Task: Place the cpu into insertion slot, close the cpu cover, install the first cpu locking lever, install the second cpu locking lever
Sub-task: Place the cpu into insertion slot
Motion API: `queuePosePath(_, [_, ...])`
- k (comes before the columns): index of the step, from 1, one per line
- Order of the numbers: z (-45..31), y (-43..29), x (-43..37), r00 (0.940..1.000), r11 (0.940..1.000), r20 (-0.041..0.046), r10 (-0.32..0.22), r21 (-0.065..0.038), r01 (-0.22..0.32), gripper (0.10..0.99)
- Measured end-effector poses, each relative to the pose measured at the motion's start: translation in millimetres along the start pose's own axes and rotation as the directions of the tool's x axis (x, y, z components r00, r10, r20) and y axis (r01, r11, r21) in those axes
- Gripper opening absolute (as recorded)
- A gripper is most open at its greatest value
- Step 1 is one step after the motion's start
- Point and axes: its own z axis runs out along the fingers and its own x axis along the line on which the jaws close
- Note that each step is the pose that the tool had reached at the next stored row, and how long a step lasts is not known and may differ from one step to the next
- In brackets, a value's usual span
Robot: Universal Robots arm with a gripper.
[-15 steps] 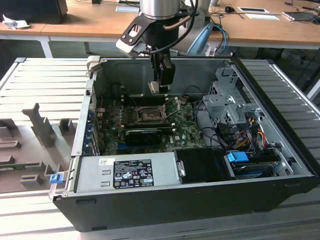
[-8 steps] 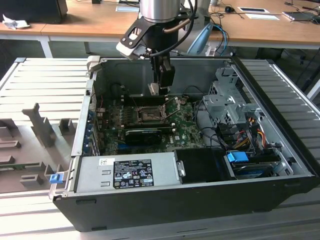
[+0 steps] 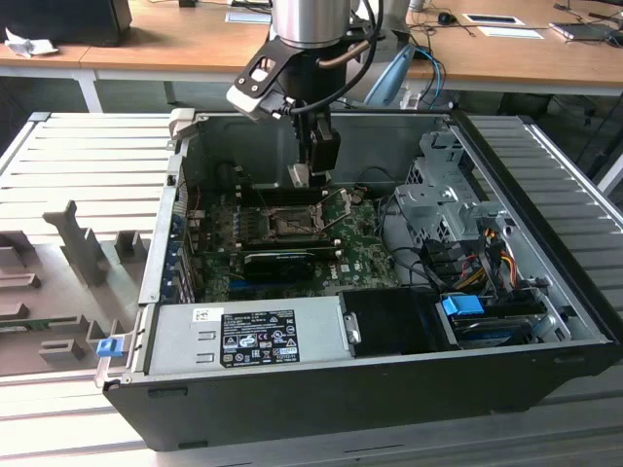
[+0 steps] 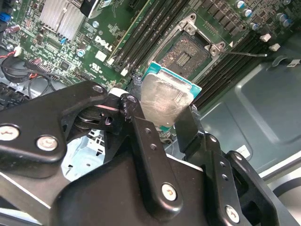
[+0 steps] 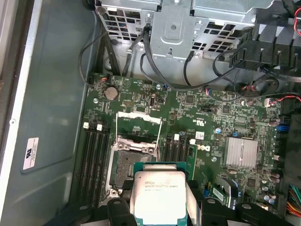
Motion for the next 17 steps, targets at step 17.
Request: queuePosePath(17, [6.3,-0.5,-0.1,0.9926,0.9926,0.01,0.121,-0.003,-0.121,0.525])
